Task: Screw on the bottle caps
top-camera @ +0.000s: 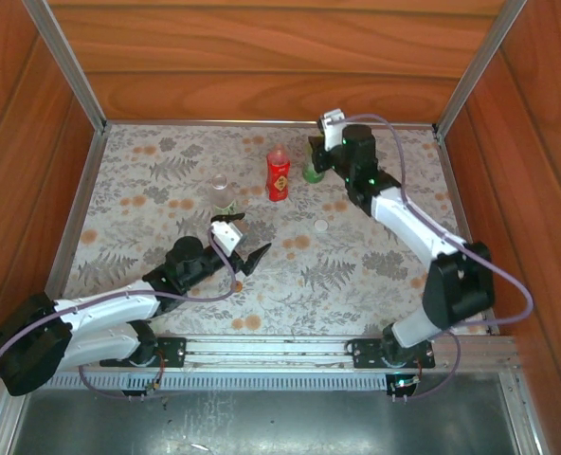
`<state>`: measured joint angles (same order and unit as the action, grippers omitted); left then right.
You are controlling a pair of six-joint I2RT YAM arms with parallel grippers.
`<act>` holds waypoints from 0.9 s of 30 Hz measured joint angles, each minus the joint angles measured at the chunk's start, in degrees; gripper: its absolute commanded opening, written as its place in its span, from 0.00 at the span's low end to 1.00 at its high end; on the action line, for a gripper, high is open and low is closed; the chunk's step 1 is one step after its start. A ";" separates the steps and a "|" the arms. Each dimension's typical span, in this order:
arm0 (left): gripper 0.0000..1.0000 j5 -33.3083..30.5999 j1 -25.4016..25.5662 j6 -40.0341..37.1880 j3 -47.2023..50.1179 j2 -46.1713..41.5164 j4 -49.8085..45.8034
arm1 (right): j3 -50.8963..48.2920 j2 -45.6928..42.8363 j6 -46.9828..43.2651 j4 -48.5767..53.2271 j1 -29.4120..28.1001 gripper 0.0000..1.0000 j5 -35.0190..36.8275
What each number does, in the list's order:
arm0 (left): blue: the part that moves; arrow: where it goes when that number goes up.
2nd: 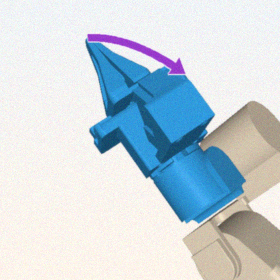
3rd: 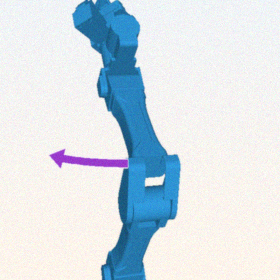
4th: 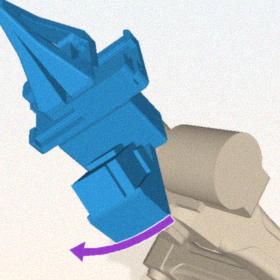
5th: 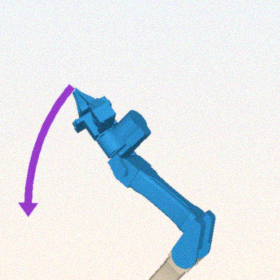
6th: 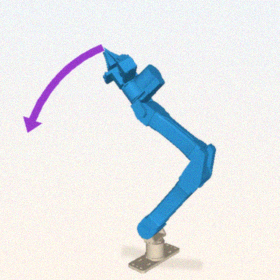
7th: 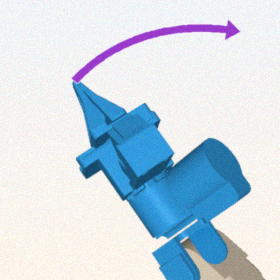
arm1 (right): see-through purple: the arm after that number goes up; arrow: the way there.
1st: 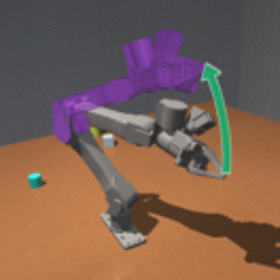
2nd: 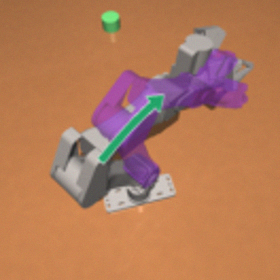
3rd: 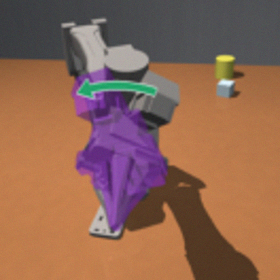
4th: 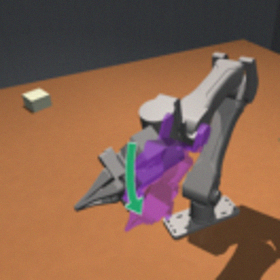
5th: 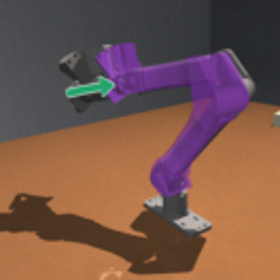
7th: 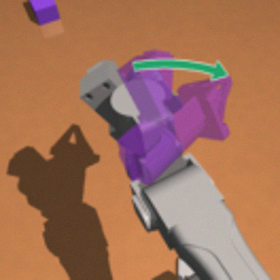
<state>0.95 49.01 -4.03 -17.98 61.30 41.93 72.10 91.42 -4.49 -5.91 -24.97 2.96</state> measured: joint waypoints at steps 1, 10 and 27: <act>1.00 -0.17 0.00 0.00 0.26 -0.22 0.04 | 2.71 2.64 -0.04 0.28 0.46 0.27 -0.74; 1.00 -1.40 -0.26 -0.02 2.84 -2.10 0.09 | 27.23 24.94 0.22 8.31 4.09 0.29 -6.51; 1.00 -2.21 -0.26 0.00 2.95 -2.73 0.26 | 36.22 29.18 -0.63 17.09 4.74 0.85 -7.54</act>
<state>-1.26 48.75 -4.03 -15.03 58.57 42.19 108.31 120.60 -5.13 11.18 -20.23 -4.58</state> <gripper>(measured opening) 0.999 0.819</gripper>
